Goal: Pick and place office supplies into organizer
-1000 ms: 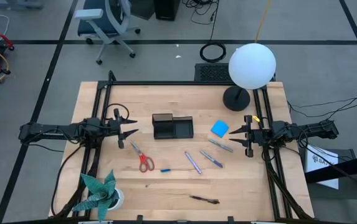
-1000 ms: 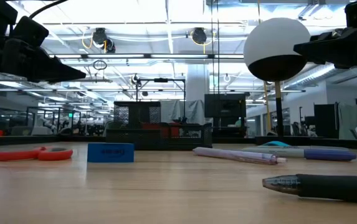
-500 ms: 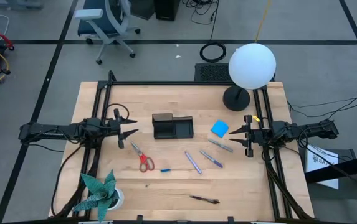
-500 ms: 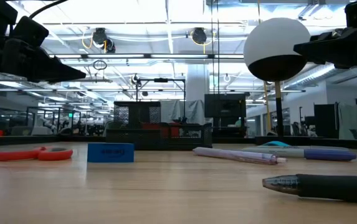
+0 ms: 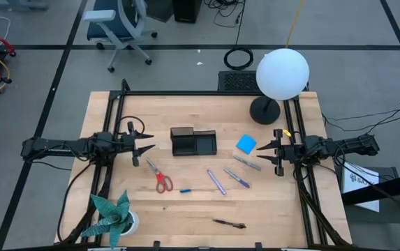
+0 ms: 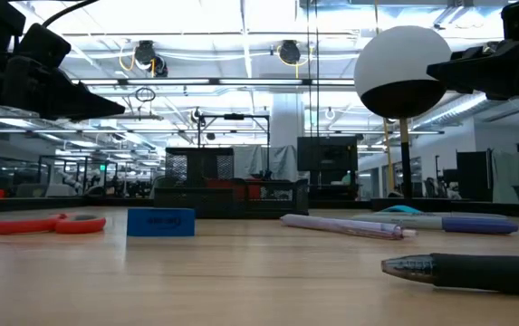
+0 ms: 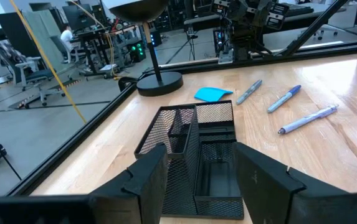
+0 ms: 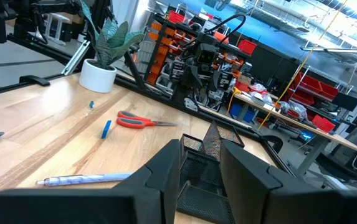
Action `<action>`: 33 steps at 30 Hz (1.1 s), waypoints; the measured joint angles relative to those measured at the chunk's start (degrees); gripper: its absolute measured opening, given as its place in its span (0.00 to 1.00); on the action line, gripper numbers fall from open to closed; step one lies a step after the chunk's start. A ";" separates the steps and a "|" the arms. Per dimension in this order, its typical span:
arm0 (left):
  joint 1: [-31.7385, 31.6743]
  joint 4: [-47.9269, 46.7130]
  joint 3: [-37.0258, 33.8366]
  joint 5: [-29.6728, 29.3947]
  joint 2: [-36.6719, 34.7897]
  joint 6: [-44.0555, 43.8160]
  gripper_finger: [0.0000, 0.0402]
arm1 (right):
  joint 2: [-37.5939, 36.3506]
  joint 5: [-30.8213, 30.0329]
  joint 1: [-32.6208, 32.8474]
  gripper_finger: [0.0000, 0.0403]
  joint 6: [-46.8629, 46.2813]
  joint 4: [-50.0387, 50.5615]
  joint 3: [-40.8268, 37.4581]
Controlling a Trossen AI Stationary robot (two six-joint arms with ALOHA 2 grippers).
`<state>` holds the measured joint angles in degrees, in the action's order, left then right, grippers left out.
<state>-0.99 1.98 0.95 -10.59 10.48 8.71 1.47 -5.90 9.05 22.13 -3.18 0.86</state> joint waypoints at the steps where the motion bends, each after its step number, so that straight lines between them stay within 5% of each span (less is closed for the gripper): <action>1: 0.00 -0.01 -0.02 -0.02 0.01 0.00 0.47 | -0.01 -0.01 -0.01 0.26 0.00 0.00 0.00; 33: 0.00 -0.02 -0.01 -0.01 0.02 0.00 0.47 | 0.00 0.01 0.00 0.26 -2.66 0.00 0.00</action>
<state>-0.99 1.96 0.94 -10.60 10.50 8.71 1.46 -5.89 9.05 19.47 -3.18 0.86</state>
